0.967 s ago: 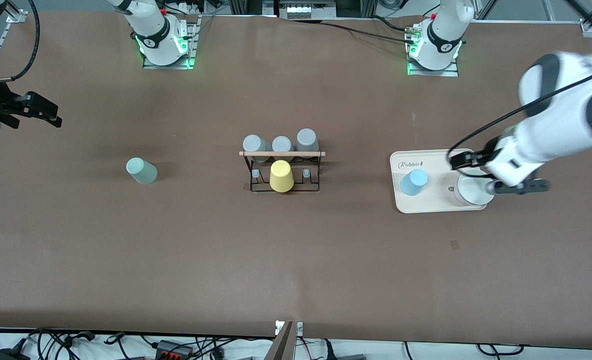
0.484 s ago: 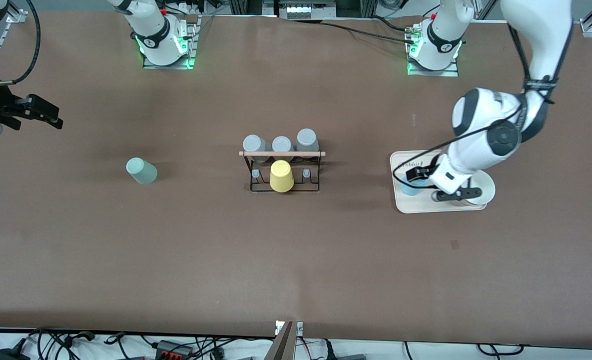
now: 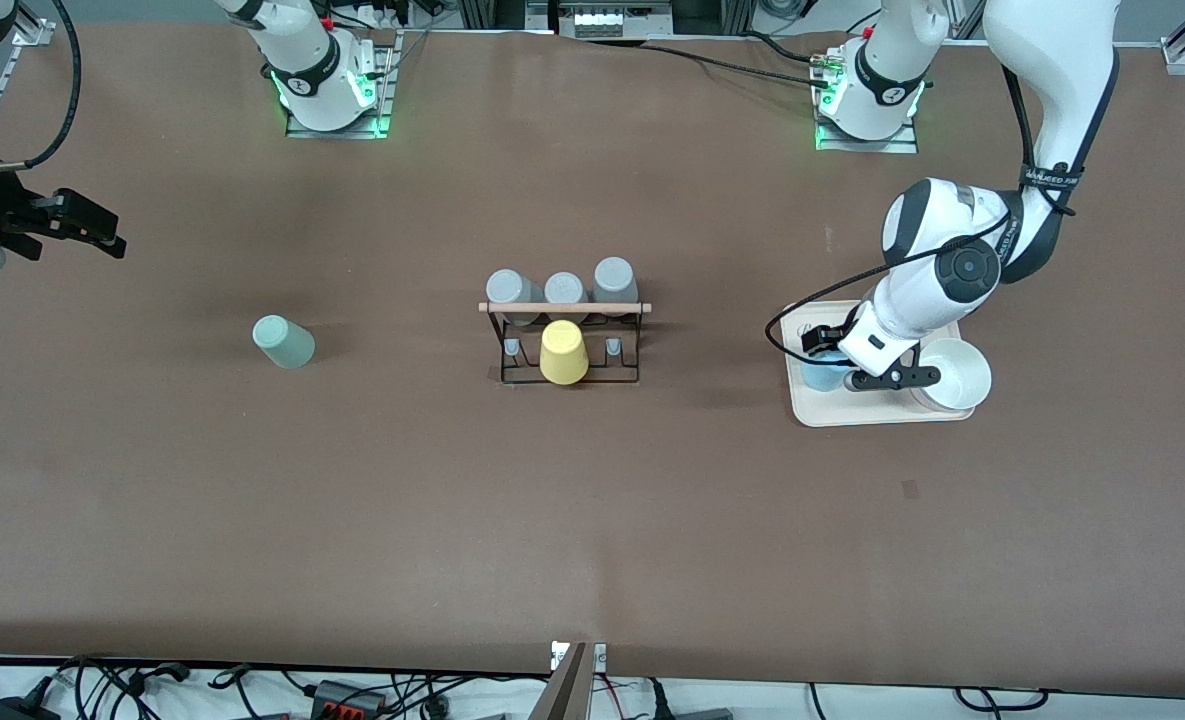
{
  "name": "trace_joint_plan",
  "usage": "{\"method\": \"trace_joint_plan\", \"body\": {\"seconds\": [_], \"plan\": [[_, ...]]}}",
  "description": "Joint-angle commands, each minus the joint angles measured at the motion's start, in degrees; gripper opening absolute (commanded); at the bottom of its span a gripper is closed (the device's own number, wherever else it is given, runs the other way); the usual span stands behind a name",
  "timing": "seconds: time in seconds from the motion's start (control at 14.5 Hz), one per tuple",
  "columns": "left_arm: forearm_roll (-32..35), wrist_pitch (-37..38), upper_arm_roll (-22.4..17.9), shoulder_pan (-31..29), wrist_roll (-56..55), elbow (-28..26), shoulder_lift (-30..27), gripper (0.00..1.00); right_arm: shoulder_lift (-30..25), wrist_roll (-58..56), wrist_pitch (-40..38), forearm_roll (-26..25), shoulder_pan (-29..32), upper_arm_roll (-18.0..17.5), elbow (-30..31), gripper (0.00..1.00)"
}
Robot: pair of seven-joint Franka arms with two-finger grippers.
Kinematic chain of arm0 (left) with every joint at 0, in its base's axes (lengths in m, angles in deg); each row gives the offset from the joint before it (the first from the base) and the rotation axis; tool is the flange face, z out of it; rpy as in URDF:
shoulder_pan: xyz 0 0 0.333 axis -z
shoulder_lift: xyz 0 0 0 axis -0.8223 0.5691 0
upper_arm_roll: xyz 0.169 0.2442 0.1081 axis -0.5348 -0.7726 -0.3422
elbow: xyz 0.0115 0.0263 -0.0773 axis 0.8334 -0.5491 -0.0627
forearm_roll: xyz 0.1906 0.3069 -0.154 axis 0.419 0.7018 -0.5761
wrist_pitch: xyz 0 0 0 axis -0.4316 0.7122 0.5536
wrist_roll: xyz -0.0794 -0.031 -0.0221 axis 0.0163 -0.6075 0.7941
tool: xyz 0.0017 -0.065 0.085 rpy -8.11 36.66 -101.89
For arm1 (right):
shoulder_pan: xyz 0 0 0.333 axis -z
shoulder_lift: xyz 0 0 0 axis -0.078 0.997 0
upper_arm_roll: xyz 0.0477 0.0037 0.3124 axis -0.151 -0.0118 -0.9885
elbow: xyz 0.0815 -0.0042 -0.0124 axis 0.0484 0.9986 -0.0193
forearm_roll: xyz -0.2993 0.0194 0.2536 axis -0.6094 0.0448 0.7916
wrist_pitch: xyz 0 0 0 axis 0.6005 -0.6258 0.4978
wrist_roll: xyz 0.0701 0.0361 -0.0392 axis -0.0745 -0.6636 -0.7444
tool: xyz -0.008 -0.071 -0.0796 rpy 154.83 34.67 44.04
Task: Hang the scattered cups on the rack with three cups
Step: 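Grasp the light blue cup with the left gripper and lift it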
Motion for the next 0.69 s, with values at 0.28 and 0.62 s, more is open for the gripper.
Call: {"method": "trace_joint_plan", "body": {"seconds": [0.28,0.62], "plan": [[2.5,-2.0,-0.1,0.6,-2.0,-0.4,1.4,0.79,0.1,-0.9,1.5,-0.1,0.4,0.0,0.6,1.00],[2.5,-1.2,-0.2,0.5,-2.0,0.2,0.7,0.41,0.3,-0.9,1.6,-0.1,0.7,0.0,0.6,1.00]]}}
